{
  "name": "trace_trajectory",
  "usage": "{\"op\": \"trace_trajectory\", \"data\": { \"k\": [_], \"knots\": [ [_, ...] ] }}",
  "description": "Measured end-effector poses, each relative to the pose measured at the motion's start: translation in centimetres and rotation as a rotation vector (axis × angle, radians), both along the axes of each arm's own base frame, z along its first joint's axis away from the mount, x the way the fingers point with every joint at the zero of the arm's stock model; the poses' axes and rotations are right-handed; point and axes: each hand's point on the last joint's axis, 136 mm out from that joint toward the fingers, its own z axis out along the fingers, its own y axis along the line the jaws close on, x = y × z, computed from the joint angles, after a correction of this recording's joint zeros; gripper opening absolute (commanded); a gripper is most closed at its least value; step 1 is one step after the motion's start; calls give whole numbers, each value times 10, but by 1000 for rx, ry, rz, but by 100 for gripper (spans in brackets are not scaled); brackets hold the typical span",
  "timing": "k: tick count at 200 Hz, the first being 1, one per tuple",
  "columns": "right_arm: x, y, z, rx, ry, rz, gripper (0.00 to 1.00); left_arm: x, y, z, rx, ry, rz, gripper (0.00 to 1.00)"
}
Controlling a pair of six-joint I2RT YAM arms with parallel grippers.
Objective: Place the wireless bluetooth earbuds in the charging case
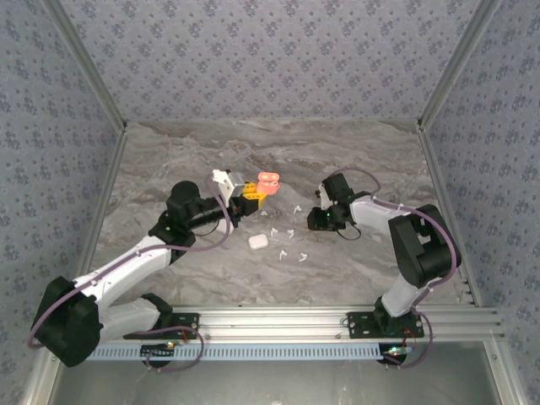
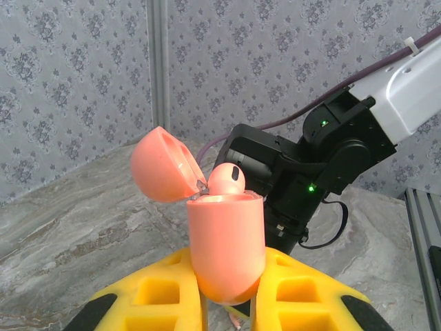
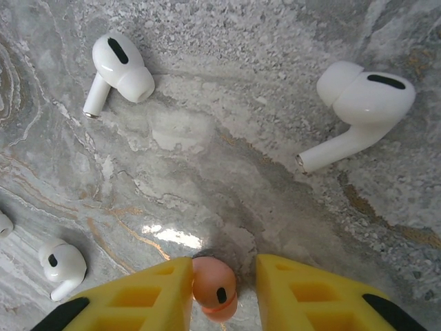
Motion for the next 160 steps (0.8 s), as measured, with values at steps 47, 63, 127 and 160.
{"op": "trace_trajectory", "data": {
  "k": [47, 63, 127, 160],
  "knots": [
    [2, 7, 0, 2, -7, 21, 21, 0, 0, 0, 0, 0, 0, 0],
    [2, 9, 1, 7, -9, 26, 20, 0, 0, 0, 1, 1, 0, 0],
    [2, 7, 68, 20, -196, 82, 20, 0, 0, -1, 2, 5, -1, 0],
    [1, 1, 160, 61, -489, 117, 20, 3, -2, -7, 8, 22, -1, 0]
  ]
}}
